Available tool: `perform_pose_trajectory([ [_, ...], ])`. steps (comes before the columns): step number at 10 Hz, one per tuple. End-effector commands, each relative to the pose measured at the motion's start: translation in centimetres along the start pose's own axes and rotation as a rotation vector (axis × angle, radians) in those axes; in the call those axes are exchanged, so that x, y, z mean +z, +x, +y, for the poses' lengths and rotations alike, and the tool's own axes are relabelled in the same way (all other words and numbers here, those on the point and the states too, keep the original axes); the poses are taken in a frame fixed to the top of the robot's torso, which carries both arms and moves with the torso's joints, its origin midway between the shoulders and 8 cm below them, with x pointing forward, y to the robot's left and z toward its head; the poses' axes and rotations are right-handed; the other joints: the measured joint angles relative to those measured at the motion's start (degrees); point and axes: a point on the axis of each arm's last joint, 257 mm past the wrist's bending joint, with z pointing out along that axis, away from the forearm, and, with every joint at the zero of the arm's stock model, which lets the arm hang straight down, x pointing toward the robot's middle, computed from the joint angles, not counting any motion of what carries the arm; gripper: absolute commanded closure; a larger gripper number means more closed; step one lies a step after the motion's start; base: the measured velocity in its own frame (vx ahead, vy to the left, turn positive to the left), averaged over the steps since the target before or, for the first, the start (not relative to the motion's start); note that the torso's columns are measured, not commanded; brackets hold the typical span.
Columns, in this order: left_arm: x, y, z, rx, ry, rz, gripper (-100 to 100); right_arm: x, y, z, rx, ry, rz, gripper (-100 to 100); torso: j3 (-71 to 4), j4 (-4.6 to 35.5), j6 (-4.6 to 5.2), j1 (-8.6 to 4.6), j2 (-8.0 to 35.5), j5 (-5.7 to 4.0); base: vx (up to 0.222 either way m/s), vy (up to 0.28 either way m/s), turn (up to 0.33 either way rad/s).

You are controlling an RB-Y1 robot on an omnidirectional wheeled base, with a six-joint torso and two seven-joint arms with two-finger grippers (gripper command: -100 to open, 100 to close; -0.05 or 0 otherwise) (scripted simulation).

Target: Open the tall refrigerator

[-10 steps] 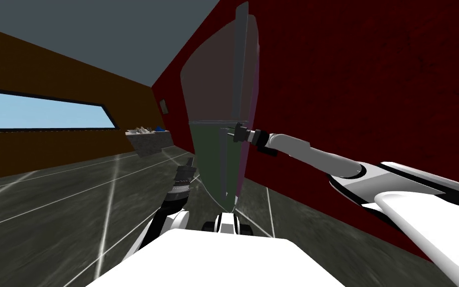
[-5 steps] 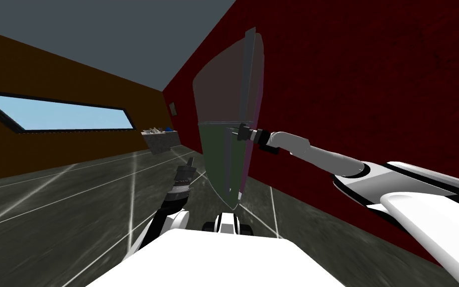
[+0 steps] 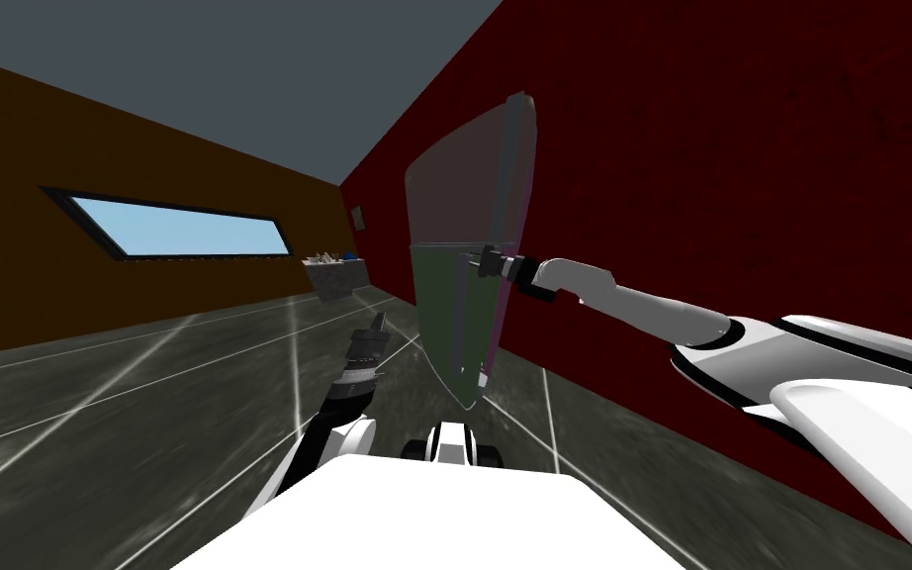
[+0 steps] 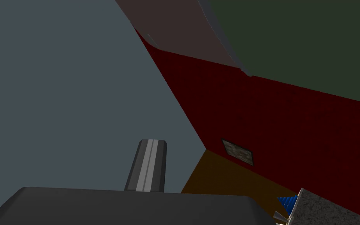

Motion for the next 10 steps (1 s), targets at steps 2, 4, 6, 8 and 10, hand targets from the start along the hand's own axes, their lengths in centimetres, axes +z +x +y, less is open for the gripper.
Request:
perform_pose_trajectory([
  [2,0.0,0.0,0.0,0.0,0.0,0.0,0,-0.7,3.4,0.8,-0.017,-0.013,0.06,100,-0.1,0.0,0.02,-0.41,-0.1,-0.15,-0.074,0.045,0.11],
  [4,0.0,0.0,0.0,0.0,0.0,0.0,0,-0.9,4.3,0.6,-0.026,-0.008,0.076,100,0.2,0.0,-0.07,0.41,0.3,0.13,-0.153,0.102,0.058],
  [6,0.0,0.0,0.0,0.0,0.0,0.0,0,-1.9,7.8,0.3,-0.026,-0.007,0.148,100,0.2,-0.1,-0.01,0.02,0.3,-0.06,-0.166,0.142,0.159],
  [8,0.0,0.0,0.0,0.0,0.0,0.0,0,-2.0,8.1,0.2,-0.041,-0.005,0.151,100,0.2,0.1,0.15,-0.29,0.3,-0.17,-0.078,0.087,-0.004],
  [10,0.0,0.0,0.0,0.0,0.0,0.0,0,-3.2,11.3,-0.1,-0.041,-0.003,0.218,100,0.2,0.0,0.06,-0.26,0.4,-0.23,-0.167,0.144,0.157],
])
